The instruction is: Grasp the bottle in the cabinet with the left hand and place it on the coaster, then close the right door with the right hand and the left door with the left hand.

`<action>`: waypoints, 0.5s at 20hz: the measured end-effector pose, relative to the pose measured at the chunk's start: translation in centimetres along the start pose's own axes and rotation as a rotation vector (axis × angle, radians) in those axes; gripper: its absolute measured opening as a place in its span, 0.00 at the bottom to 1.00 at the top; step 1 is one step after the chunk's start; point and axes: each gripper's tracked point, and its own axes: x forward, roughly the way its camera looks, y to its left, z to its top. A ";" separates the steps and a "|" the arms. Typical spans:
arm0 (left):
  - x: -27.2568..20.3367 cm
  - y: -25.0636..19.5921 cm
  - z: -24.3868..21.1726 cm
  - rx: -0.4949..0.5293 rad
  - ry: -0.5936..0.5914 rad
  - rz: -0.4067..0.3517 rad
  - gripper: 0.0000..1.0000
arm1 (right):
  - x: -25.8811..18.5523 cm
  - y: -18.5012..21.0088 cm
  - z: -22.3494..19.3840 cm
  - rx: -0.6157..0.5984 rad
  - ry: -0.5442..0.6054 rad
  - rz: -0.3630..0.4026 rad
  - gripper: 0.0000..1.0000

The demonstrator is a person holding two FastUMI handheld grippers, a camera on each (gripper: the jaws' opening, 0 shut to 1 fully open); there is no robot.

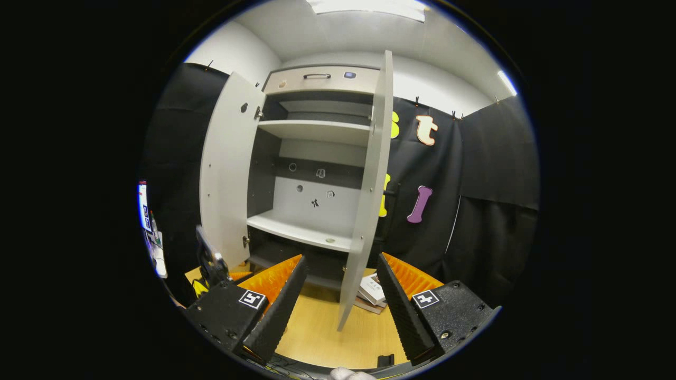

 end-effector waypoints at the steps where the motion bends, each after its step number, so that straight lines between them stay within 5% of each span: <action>1: -0.5 0.8 2.0 0.017 -0.004 0.013 0.96 | -0.2 0.3 0.1 0.010 -0.008 0.006 0.83; 10: -10.4 10.1 13.3 0.079 -0.066 0.166 0.95 | -2.1 1.2 0.8 0.060 -0.056 -0.012 0.83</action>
